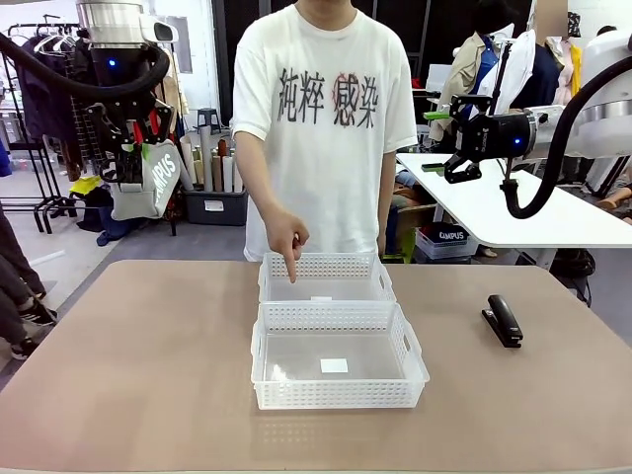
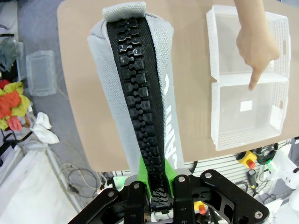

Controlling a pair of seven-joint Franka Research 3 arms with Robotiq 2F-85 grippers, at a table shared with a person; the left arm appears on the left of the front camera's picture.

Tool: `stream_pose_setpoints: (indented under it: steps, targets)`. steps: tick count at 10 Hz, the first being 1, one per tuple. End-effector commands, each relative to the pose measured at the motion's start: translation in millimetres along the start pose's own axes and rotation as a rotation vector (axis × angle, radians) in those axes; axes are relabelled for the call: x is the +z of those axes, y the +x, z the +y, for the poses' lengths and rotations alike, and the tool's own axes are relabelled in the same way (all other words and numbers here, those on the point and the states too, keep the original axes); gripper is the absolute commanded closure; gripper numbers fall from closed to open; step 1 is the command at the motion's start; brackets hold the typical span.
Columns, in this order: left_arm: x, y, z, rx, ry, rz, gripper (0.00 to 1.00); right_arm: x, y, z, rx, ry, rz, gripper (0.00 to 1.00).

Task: Distribute items into two baskets.
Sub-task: Move the picked Pencil pouch towards the Organizing basket indicated by the person, stopping as directed.

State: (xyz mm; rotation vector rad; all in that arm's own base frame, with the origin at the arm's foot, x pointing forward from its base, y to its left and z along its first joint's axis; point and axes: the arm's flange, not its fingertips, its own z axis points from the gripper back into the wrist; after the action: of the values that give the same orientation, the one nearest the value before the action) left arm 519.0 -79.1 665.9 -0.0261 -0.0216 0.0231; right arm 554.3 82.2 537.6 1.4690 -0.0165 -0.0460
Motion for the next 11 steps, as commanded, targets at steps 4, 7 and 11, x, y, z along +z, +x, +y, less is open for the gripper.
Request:
stream_pose_setpoints:
  steps: [4, 7, 11]
  targets:
    - [1.3, -4.6, 2.3, 0.003, 0.008, -0.004, 1.0, -0.7, -0.6, 3.5, 0.006, -0.001, -0.009, 0.0]
    - [2.2, -7.0, -11.1, -0.25, 0.047, -0.004, 1.0, -0.7, -0.6, 3.5, 0.006, -0.001, -0.009, 0.0]
    - [-4.6, -14.4, -39.6, -0.612, 0.081, -0.05, 1.0, -0.7, -0.6, 3.5, 0.006, -0.001, -0.009, 0.0]
